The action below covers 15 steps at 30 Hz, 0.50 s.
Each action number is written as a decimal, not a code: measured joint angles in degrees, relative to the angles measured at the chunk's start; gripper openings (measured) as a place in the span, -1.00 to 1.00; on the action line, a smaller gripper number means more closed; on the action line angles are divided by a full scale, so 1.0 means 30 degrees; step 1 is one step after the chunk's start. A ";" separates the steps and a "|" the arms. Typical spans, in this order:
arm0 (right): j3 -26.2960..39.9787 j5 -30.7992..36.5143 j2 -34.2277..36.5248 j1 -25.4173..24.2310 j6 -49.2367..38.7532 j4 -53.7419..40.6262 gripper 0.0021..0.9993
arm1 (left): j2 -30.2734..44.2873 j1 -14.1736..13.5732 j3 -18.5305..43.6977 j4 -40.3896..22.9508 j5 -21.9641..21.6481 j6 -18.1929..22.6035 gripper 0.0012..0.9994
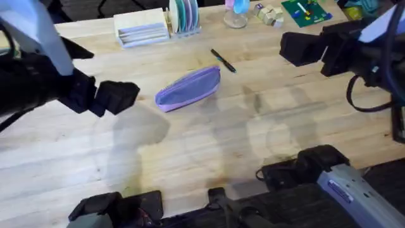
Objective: Unzip the bag, pick up the pens from the table one at a time and place them inside, then zip the bag closed.
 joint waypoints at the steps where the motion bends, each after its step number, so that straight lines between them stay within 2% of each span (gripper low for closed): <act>1: 0.0000 -0.0007 0.0002 0.0000 0.0000 0.0000 1.00 | 0.0166 0.0000 0.0000 -0.0118 0.0125 0.0468 0.99; 11: 0.0000 0.0000 0.0002 0.0000 0.0000 0.0000 1.00 | 0.2244 0.0000 0.0000 -0.1974 0.2225 0.5233 0.99; 15: 0.0000 0.0000 0.0002 0.0000 0.0000 0.0000 1.00 | 0.3257 0.0000 0.0000 -0.2157 0.3303 0.6507 0.99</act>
